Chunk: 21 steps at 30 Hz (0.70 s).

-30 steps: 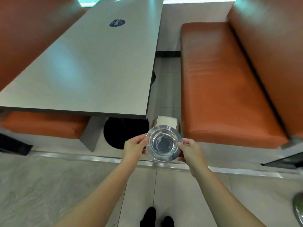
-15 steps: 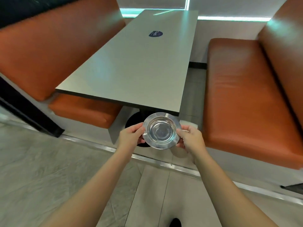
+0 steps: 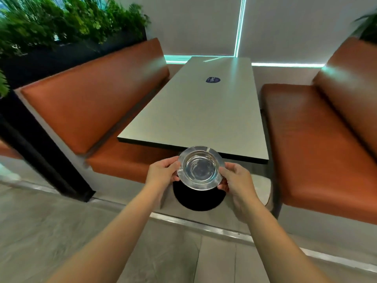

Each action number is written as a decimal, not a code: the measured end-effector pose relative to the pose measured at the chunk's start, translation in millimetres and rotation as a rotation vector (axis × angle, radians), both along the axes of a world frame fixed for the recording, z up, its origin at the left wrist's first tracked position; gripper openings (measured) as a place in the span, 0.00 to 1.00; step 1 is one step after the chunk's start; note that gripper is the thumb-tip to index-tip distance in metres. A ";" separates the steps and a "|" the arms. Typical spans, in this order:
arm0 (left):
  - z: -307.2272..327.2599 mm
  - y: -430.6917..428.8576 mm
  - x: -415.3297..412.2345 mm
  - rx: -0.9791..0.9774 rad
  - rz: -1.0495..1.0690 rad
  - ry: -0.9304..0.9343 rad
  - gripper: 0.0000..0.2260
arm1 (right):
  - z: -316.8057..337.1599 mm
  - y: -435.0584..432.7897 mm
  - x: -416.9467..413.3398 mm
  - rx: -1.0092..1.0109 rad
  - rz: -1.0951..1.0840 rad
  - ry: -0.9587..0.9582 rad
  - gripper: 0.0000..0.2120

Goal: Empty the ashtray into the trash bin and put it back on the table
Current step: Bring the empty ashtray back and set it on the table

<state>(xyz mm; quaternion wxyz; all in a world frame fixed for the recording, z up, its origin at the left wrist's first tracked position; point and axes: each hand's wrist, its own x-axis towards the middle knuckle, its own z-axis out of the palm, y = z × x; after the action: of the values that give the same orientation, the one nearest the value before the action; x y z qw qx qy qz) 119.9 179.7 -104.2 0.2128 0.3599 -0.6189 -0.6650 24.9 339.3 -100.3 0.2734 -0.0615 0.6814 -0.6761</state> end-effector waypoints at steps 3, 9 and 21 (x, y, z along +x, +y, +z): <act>11.4 -21.5 7.0 -0.029 -0.034 0.021 0.13 | 10.6 -18.1 12.8 -0.012 -0.022 0.016 0.08; 30.2 -60.8 -5.6 -0.010 -0.117 0.070 0.14 | 30.4 -51.4 9.8 -0.010 -0.069 0.036 0.08; 35.2 -131.1 -101.4 -0.023 -0.130 0.068 0.13 | 33.4 -126.7 -86.5 0.000 -0.118 0.038 0.07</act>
<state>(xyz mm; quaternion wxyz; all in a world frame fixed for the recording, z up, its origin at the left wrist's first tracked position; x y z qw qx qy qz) 18.4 48.6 -68.9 0.1943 0.2937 -0.6409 -0.6821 -61.6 212.6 -66.9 0.2201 -0.0343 0.6889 -0.6898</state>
